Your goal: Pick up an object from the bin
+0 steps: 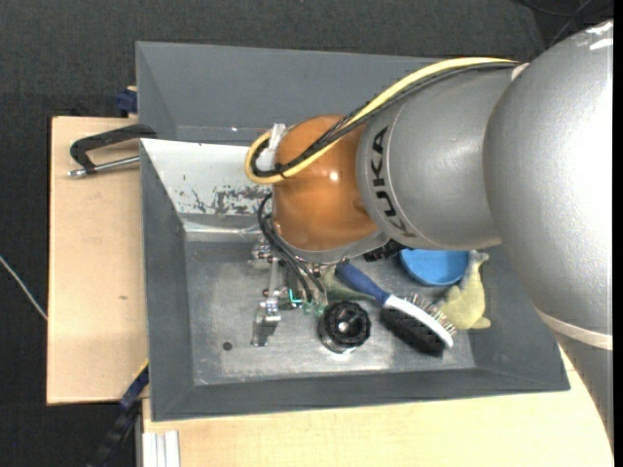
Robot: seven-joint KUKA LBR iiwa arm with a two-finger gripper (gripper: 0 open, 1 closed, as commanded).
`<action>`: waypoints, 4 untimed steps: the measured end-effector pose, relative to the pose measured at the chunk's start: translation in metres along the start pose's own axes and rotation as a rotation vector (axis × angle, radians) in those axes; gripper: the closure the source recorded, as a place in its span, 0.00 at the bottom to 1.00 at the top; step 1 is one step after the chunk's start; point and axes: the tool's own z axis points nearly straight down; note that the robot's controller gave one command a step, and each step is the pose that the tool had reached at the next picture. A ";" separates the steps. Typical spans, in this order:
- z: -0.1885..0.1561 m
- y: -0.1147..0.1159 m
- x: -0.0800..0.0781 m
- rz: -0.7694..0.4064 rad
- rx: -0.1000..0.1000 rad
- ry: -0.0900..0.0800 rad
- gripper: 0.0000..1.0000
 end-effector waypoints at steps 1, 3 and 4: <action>-0.004 -0.001 -0.002 0.003 -0.002 -0.008 1.00; -0.006 -0.080 -0.004 -0.029 0.004 -0.008 0.00; 0.053 -0.107 -0.014 -0.083 -0.008 -0.021 0.00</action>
Offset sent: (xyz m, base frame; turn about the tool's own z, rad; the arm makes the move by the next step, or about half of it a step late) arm 0.0000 0.0000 0.0000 0.0000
